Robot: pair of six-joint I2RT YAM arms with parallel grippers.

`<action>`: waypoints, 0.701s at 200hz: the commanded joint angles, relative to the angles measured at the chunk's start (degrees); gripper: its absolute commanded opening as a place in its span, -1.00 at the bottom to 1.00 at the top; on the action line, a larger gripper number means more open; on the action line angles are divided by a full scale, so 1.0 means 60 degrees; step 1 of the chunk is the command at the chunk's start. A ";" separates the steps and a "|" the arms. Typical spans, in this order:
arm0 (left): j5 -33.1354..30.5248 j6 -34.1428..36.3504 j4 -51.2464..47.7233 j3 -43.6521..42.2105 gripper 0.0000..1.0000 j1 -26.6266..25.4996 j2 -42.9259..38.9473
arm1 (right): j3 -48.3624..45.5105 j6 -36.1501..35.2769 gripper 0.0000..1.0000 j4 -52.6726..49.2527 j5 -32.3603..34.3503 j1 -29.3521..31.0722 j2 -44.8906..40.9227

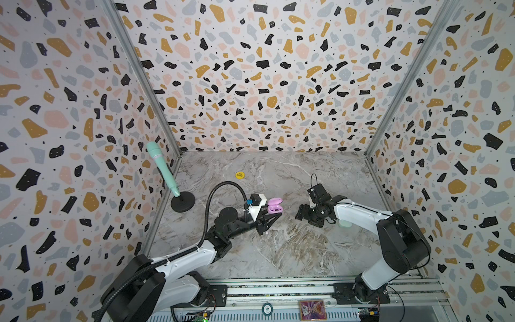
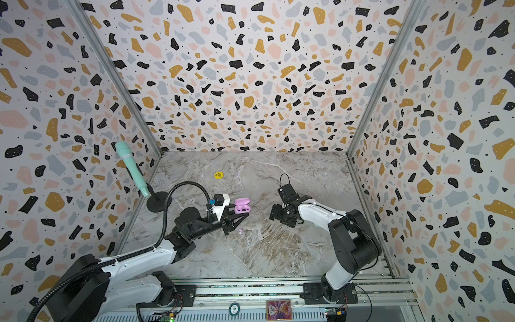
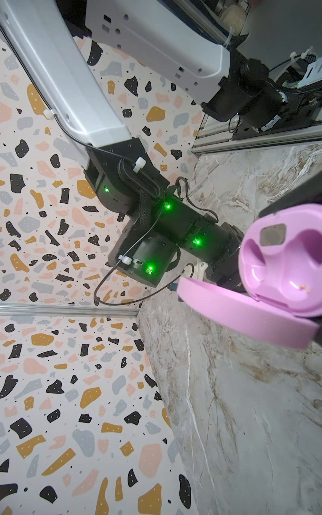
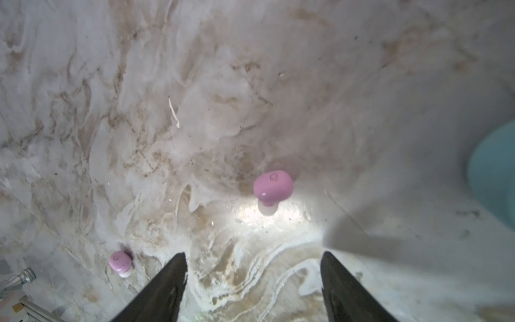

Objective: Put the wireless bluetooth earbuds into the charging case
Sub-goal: 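Move the right gripper down over a pink earbud on the table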

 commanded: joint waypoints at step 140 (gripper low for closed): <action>0.0052 0.0025 0.0501 -0.0051 -0.85 0.0159 -0.0052 | 0.1857 -0.1232 0.37 -0.0482 -0.0015 -0.0146 0.1616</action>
